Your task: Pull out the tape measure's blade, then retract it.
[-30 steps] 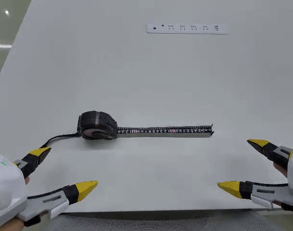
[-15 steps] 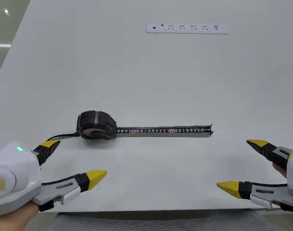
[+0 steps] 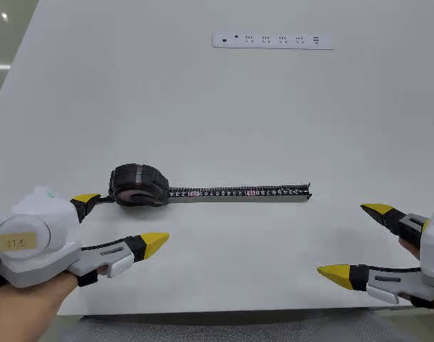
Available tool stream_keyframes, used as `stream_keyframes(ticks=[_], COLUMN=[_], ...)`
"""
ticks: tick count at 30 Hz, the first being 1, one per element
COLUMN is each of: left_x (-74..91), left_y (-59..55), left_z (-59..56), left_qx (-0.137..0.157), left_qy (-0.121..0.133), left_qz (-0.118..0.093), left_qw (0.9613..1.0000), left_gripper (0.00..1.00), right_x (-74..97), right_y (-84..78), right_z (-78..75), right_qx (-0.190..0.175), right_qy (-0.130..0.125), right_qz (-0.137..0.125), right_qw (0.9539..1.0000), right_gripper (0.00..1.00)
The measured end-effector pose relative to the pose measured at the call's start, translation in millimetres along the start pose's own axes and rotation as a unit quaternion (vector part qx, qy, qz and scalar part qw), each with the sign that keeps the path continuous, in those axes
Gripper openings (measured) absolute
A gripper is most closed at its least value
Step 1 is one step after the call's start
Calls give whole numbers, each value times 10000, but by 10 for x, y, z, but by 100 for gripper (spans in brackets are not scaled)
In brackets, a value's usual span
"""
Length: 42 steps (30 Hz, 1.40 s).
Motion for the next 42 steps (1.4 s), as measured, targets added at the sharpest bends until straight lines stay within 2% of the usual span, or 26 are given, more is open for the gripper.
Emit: stream_keyframes(ticks=[8,18,23,29,34,40,42], left_x=[-91,-140,-157,-195,-261,-298,-303], left_y=[74,86,96,84,129,166,161], left_z=[-3,-11,-12,-40,-26,0,7], left_qx=[54,103,180,57,261,511,470], left_qy=[2,23,150,412,495,639,746], left_qz=[-40,-23,-39,-15,27,22,40], left_qw=[10000,9999,9997,9991,9984,9966,9961], left_gripper=[79,79,77,76,78,75,73], right_x=[-5,-20,-37,-51,-80,-117,-125], right_y=[-10,-2,14,62,100,149,170], right_z=[-15,-17,-48,-136,-222,-331,-370], right_qx=[-43,-42,-30,122,327,513,554], right_qy=[-18,13,91,196,338,449,478], right_qz=[-18,16,24,141,335,507,531], right_qw=[10000,10000,10000,9996,9983,9964,9959], right_gripper=[79,79,74,67,62,59,58])
Point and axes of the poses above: the centre of the closed fingertips' face, and the gripper's own axes: x roughly backward along the fingers, z roughly to its left, y roughly out of its top, the point moved 5 cm from there along x, roughly backward along the fingers, and after that the axes turned 14 degrees about y, right-handed, at the moved point
